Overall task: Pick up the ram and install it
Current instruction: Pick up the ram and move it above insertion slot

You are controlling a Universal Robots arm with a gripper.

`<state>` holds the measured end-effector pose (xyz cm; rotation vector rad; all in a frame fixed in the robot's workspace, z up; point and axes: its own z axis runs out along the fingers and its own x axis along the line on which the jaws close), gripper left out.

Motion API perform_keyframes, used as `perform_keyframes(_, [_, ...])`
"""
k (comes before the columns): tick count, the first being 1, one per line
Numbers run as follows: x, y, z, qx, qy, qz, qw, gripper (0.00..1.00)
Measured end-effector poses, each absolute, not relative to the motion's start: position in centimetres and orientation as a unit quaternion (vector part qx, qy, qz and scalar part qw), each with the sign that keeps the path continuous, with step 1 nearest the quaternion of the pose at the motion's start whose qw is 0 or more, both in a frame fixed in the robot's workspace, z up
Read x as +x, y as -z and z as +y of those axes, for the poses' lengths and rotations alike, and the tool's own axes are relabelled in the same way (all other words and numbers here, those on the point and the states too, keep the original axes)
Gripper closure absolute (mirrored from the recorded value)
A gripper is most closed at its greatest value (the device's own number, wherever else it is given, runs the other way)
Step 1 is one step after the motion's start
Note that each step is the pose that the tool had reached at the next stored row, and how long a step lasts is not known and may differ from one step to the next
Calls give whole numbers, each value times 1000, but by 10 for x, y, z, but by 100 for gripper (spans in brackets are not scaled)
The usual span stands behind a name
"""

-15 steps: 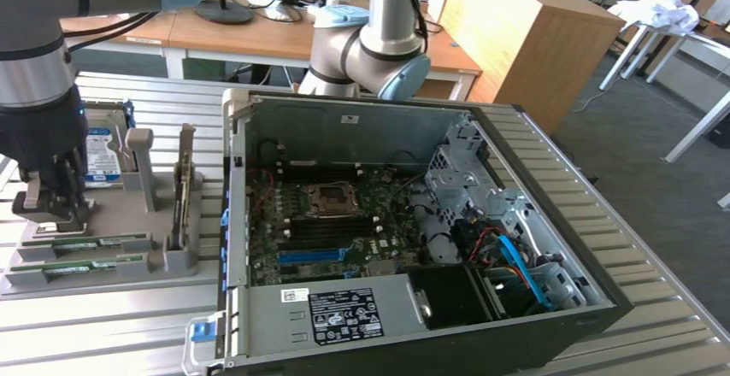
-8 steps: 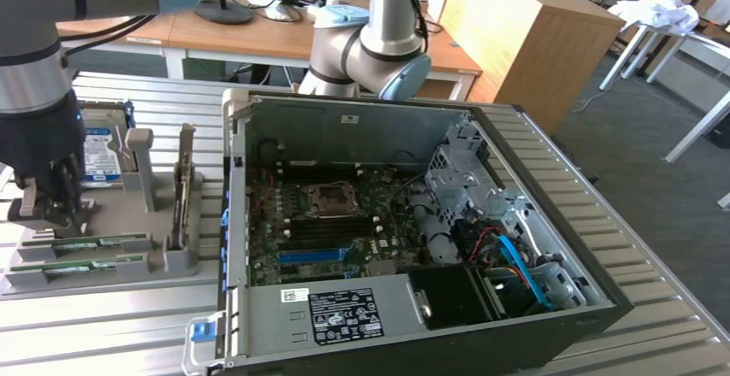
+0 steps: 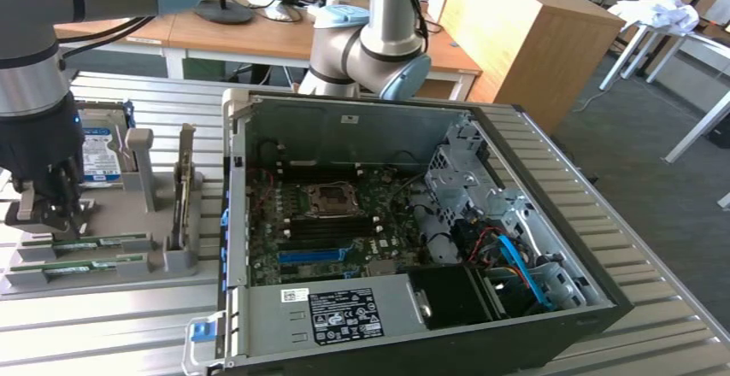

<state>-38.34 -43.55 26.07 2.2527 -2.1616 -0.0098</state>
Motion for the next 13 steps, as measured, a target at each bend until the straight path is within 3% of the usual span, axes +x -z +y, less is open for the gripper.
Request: perform_keyframes(13, [-383, -245, -436, 722, 3, -692, 10, 70])
